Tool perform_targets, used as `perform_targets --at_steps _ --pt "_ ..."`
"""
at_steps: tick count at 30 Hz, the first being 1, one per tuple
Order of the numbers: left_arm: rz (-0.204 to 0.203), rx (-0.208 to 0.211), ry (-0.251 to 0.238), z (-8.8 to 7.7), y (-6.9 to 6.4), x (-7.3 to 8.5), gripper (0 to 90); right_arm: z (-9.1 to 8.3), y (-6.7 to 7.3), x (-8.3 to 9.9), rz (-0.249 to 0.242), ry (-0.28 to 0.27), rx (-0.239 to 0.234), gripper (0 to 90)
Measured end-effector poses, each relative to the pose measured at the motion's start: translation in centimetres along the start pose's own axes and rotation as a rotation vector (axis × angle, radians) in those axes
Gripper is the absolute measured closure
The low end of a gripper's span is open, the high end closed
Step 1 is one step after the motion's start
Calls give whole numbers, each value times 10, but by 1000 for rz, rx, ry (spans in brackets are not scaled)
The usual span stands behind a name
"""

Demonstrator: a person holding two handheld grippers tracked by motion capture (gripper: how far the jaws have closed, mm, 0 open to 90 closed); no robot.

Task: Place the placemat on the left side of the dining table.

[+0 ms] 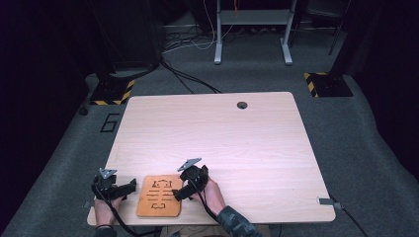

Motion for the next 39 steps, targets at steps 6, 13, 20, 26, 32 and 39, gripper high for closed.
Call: perform_targets --at_steps 6,13,20,26,32,39 --pt "0 0 0 0 0 0 0 8 0 -1 3 11 10 0" --pt "-1 1 -1 0 0 0 0 10 4 -1 -10 19 14 2" --pt "-2 3 0 0 0 0 0 11 4 0 -11 21 1 1" --pt "-1 2 0 0 0 0 0 8 0 3 -14 26 6 0" --pt "-1 1 -1 0 0 0 0 5 -6 6 -15 22 8 0" --pt "-2 2 -1 0 0 0 0 1 -12 12 -3 14 12 0"
Point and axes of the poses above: each handheld gripper's, and its own axes: z roughly forward along the jaws, x roughly out of its underside, y roughly to its left, the point moved 3 cm from there along z, roughly forward along the jaws, and after that the axes turned 8 degrees about y, right-handed, at the moved point
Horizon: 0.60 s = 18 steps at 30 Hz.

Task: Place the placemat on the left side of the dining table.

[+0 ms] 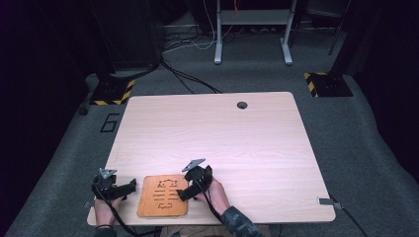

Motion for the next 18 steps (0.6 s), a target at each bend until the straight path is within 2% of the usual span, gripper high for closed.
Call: perform_targets --at_steps 15,18 --pt "-5 0 -3 0 0 0 0 -6 -8 9 0 -25 6 0" --pt "-4 0 -3 0 0 0 0 -7 -8 12 14 -32 -4 1"
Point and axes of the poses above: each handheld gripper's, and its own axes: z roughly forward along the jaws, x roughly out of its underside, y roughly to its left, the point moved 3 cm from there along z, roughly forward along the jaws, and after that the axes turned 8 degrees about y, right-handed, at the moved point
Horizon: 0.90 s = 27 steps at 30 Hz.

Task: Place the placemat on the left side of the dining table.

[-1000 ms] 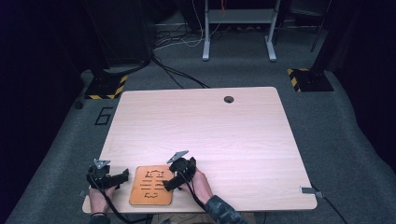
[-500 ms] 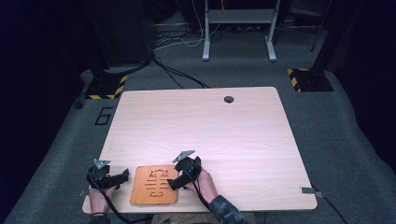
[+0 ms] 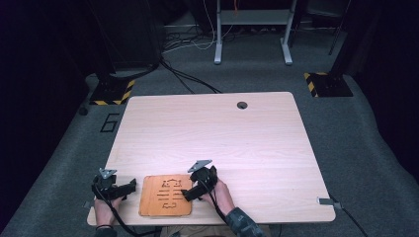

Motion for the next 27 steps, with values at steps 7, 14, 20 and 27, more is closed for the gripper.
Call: perform_targets --at_steps 7,14,20,27 --pt "-1 0 0 0 0 0 0 -2 -4 3 -13 -11 6 1" --pt "-3 -2 1 0 0 0 0 -5 -7 9 -14 -30 11 1" --pt "-4 -4 -1 0 0 0 0 -6 -7 12 -27 -15 48 0" --pt "-11 -10 -1 0 0 0 0 -7 -7 12 -22 -19 49 0"
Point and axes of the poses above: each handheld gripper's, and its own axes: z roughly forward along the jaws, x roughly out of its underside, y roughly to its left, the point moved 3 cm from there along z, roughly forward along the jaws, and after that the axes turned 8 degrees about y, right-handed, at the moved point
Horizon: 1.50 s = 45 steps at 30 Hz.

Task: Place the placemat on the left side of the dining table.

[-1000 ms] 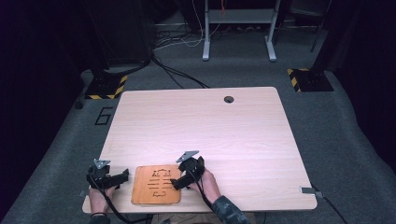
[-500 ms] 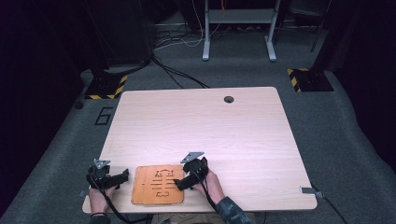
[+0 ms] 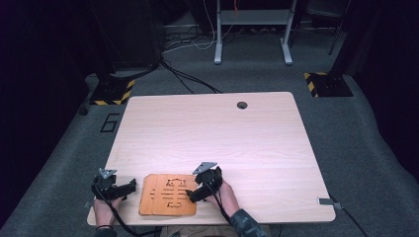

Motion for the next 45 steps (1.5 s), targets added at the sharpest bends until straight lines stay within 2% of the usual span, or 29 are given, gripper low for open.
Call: perform_targets --at_steps 4,5,7,10,11,14,16,17,18,19,22,26,27,28,32,36,39,41,45 --pt "1 -1 1 0 0 -1 0 0 0 0 -1 -4 0 0" --pt "4 -3 21 -1 0 -2 1 0 0 0 1 -5 -2 0" --pt "11 -8 33 -5 0 -5 8 0 0 0 0 -6 -2 0" --pt "25 2 25 -18 -4 -13 11 0 0 1 1 -7 -2 0" --pt "44 18 22 -28 -10 -18 13 0 0 1 1 -8 -1 0" --pt "68 31 15 -36 -17 -21 22 0 0 1 2 -12 0 0" --pt "88 60 11 -42 -24 -23 31 0 0 1 5 -13 1 0" --pt "116 85 21 -48 -32 -24 42 0 0 1 6 -13 1 0" --pt "116 85 21 -48 -32 -24 44 0 0 1 6 -13 1 0" --pt "124 103 19 -49 -36 -25 44 0 0 1 2 -16 3 0" --pt "134 179 21 -55 -46 -25 63 0 0 1 0 -16 3 0" --pt "150 244 39 -60 -57 -25 75 0 0 2 0 -20 5 0" --pt "170 275 59 -60 -63 -24 81 0 0 2 0 -21 5 0" --pt "170 275 59 -60 -63 -24 83 0 0 2 0 -21 5 0" --pt "205 322 96 -59 -74 -22 96 0 0 2 1 -24 6 0" --pt "208 355 125 -53 -85 -20 115 0 0 2 2 -25 6 0" --pt "232 369 158 -50 -89 -18 119 0 0 2 13 -21 5 0" --pt "219 384 166 -48 -93 -16 119 0 0 2 14 -20 7 0" --pt "239 409 196 -44 -99 -13 119 0 0 3 17 -17 6 0"
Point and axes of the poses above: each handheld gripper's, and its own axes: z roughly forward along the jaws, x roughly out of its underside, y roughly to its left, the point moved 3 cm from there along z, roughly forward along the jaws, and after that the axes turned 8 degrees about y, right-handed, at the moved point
